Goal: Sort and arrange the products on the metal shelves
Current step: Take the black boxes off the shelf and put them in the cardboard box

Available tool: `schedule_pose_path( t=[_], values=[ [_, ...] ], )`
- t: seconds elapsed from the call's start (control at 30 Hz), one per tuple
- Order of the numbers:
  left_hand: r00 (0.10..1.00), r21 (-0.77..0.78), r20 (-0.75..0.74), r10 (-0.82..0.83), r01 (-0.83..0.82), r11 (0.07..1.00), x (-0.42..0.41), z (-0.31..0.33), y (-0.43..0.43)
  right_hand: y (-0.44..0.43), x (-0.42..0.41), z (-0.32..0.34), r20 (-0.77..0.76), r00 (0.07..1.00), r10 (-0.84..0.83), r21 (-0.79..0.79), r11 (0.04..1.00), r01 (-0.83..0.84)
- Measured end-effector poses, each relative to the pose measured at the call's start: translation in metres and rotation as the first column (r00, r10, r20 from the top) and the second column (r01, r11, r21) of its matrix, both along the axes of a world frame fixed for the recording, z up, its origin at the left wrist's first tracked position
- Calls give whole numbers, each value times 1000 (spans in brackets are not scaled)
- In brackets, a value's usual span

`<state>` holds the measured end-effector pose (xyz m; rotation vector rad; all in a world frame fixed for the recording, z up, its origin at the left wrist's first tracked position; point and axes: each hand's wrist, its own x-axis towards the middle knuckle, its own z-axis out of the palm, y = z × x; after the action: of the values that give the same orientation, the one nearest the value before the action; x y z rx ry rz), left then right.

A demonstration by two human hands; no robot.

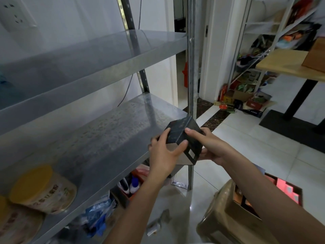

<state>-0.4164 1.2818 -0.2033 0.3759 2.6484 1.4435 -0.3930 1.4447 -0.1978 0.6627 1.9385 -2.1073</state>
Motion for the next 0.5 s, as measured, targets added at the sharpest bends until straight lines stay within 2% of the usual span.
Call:
schedule_pose_path(
  t=[0.07,0.13,0.23,0.33,0.43,0.5],
  values=[
    [994,220,97,-54,32,975,-5,-1,-2,12,8,-3,9,1000,26,-75,997,-25],
    [970,384,236,-62,-35,923,-7,-1,-1,22,19,-14,15,999,-30,-176,984,32],
    [909,441,411,-74,-127,888,-3,-10,11,28,38,-38,59,992,-115,-278,952,127],
    [872,489,442,-209,-39,872,9,-31,32,30,59,-61,34,975,-222,-434,875,214],
    [838,443,418,-350,148,884,20,-50,49,37,87,-76,-22,912,-410,-372,850,373],
    [832,352,348,-432,311,883,22,-63,60,41,107,-87,-80,870,-486,-157,868,470]
  ],
)
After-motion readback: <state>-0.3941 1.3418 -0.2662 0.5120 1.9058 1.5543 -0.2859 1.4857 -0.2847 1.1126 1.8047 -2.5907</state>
